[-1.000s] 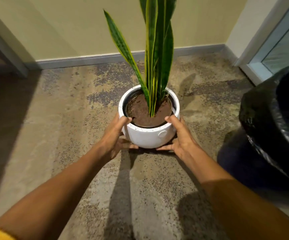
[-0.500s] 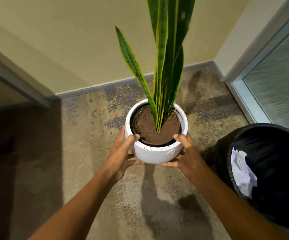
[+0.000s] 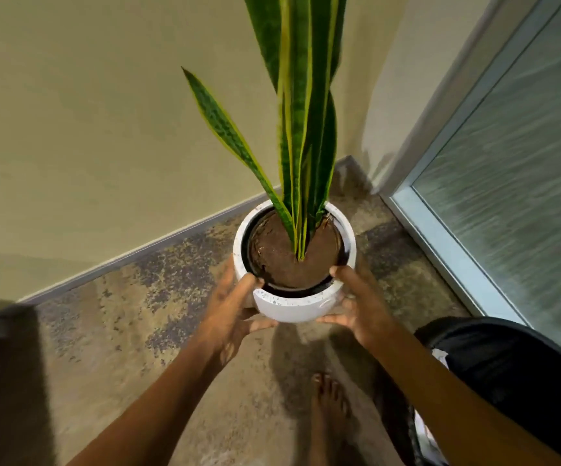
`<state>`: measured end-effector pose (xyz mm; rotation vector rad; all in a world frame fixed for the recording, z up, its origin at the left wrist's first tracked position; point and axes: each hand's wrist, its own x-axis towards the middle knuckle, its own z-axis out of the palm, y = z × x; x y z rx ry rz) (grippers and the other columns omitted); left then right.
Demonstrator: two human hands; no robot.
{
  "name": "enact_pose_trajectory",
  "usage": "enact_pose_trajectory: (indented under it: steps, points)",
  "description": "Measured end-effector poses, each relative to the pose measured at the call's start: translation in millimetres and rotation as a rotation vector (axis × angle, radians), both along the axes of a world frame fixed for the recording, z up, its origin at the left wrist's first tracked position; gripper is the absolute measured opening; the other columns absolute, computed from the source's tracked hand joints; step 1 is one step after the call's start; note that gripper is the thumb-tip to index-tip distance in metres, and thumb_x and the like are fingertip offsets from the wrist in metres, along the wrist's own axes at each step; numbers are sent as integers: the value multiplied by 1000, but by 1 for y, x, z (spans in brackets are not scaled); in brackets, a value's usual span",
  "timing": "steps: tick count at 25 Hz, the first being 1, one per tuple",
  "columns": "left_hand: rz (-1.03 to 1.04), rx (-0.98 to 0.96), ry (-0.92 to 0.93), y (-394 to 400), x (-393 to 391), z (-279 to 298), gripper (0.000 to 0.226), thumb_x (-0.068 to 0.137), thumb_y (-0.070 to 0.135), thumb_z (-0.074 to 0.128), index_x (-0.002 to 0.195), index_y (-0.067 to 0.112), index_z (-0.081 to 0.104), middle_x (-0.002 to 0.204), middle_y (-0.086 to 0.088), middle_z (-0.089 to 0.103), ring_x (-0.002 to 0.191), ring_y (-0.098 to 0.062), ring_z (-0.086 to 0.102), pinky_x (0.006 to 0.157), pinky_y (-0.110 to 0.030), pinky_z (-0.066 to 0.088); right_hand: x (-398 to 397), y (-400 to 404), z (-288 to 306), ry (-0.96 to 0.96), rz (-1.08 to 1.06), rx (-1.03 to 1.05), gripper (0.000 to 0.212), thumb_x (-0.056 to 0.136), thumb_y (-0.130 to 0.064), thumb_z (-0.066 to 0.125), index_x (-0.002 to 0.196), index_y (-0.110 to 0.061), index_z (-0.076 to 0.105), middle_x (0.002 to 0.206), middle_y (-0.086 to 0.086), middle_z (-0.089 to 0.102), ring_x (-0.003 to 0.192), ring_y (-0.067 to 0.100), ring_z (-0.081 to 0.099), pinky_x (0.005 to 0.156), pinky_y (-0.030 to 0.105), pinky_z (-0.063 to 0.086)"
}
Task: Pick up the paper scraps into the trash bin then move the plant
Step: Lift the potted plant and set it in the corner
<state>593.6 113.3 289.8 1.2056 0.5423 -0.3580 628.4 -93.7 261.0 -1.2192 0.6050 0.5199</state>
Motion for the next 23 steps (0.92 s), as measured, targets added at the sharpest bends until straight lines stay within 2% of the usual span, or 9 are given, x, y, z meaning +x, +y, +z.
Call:
enact_pose_trajectory:
  steps: [1, 3, 5, 7, 12, 16, 18, 20, 23]
  points:
    - [-7, -19, 12, -7, 20, -6, 48, 85, 27, 61, 128, 46, 50, 116, -3, 70, 97, -33, 69, 79, -60, 55, 18, -8, -5, -32, 2, -13, 60, 55, -37, 78, 113, -35, 64, 102, -3, 71, 106, 37, 65, 74, 54, 58]
    - [-42, -39, 24, -24, 59, -19, 51, 82, 30, 62, 130, 38, 50, 115, -6, 70, 98, -34, 68, 74, -54, 57, 51, -24, -13, -90, 29, -33, 53, 63, -36, 75, 113, -48, 62, 110, -4, 72, 100, 31, 69, 69, 47, 59]
    - [-88, -49, 33, -36, 96, -39, 44, 87, 23, 58, 130, 29, 52, 113, -7, 70, 95, -28, 70, 69, -46, 58, 80, -38, -30, -112, 4, -13, 57, 70, -33, 72, 122, -49, 56, 123, 0, 67, 103, 31, 68, 70, 45, 57]
    - [-140, -41, 33, -44, 129, -63, 39, 91, 20, 52, 129, 27, 53, 115, -8, 70, 96, -26, 70, 69, -43, 58, 104, -48, -47, -120, -28, -43, 59, 71, -33, 71, 124, -50, 54, 128, 0, 63, 108, 31, 64, 69, 43, 57]
    - [-290, 2, -35, -54, 213, -128, 40, 92, 29, 52, 132, 35, 48, 119, -4, 67, 93, -22, 71, 67, -37, 57, 162, -59, -106, -74, -166, -54, 63, 68, -37, 72, 126, -52, 53, 113, -9, 70, 91, 21, 72, 63, 42, 58]
    - [-347, 43, -45, -63, 272, -169, 43, 91, 32, 54, 134, 36, 46, 122, -2, 66, 91, -16, 71, 67, -37, 58, 206, -62, -151, -46, -291, -19, 61, 74, -34, 71, 130, -46, 52, 129, -3, 62, 108, 29, 63, 65, 41, 58]
    - [-356, 33, -37, -69, 293, -186, 41, 91, 32, 54, 131, 41, 47, 120, 0, 67, 99, -19, 68, 72, -44, 59, 224, -63, -168, -44, -323, -27, 59, 77, -34, 70, 132, -44, 51, 133, -2, 59, 111, 32, 61, 64, 39, 57]
    - [-336, 21, -27, -76, 311, -199, 43, 91, 28, 52, 129, 48, 45, 119, 1, 66, 105, -23, 65, 77, -52, 58, 240, -66, -182, -39, -347, -34, 56, 80, -33, 68, 132, -45, 51, 129, -3, 60, 110, 34, 60, 63, 39, 57]
    - [-320, 38, -5, -88, 334, -212, 54, 90, 25, 51, 134, 52, 37, 130, 0, 58, 109, -24, 60, 76, -49, 58, 259, -71, -194, -37, -393, -46, 53, 83, -28, 67, 132, -42, 52, 118, -7, 62, 109, 34, 61, 64, 44, 58]
